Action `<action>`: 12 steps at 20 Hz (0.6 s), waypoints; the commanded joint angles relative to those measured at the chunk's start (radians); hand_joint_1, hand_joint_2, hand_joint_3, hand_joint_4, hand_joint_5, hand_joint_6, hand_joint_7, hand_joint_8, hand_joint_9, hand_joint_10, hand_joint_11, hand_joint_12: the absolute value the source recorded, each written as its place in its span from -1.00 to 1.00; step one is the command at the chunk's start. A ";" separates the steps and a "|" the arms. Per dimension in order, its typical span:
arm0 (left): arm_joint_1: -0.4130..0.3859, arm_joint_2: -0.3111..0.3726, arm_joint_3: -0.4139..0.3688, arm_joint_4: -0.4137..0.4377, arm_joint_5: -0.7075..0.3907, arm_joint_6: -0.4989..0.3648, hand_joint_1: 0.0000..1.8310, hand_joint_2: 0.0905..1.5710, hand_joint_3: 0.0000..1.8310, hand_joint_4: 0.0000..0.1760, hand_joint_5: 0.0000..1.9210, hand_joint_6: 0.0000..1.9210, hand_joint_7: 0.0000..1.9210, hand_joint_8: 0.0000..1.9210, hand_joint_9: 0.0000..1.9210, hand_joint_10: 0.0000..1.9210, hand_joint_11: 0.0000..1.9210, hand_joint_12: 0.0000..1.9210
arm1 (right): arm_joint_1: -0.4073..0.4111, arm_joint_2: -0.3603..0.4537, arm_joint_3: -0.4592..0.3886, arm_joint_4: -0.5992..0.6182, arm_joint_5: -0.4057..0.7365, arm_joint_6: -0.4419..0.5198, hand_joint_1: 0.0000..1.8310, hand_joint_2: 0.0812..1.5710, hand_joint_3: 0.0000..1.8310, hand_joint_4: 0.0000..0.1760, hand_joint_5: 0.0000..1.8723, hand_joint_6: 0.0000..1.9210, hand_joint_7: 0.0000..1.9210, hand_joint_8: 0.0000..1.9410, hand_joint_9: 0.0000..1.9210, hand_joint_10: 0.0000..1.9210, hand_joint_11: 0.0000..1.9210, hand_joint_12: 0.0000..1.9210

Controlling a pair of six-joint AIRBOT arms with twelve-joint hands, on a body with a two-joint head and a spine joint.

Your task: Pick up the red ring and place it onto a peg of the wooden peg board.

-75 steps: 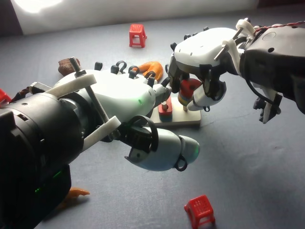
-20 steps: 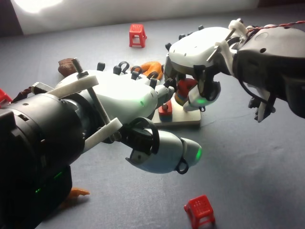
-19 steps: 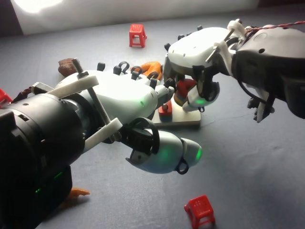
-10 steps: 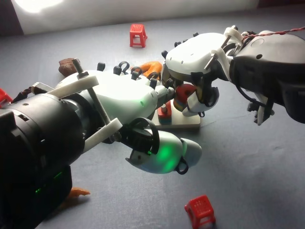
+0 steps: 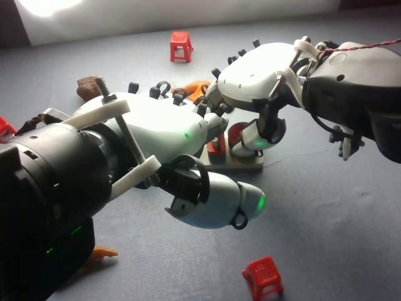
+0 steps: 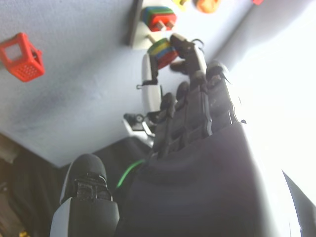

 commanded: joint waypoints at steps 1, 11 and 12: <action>-0.013 -0.001 0.005 0.066 -0.017 0.005 -1.00 0.46 -1.00 -1.00 -0.95 -1.00 -0.96 -1.00 -0.98 -1.00 -0.98 -0.99 | 0.006 0.005 0.003 -0.036 0.024 -0.001 0.06 0.22 -1.00 -1.00 -0.52 -0.66 -0.35 -0.78 -0.54 -0.21 -0.91 0.62; -0.013 -0.001 0.001 0.065 -0.020 0.012 -1.00 0.44 -1.00 -1.00 -0.92 -1.00 -0.93 -0.99 -0.95 -1.00 -0.97 -0.97 | 0.018 0.125 -0.081 -0.036 0.059 0.029 -0.18 0.37 -0.98 -1.00 -0.68 -0.88 -0.52 -0.96 -0.78 -0.29 -1.00 0.46; -0.014 -0.001 0.001 0.063 -0.022 0.012 -1.00 0.44 -1.00 -1.00 -0.93 -1.00 -0.94 -1.00 -0.97 -1.00 -0.99 -0.97 | 0.014 0.151 -0.104 -0.036 0.068 0.032 -0.21 0.37 -0.99 -1.00 -0.70 -0.90 -0.55 -0.98 -0.82 -0.29 -1.00 0.42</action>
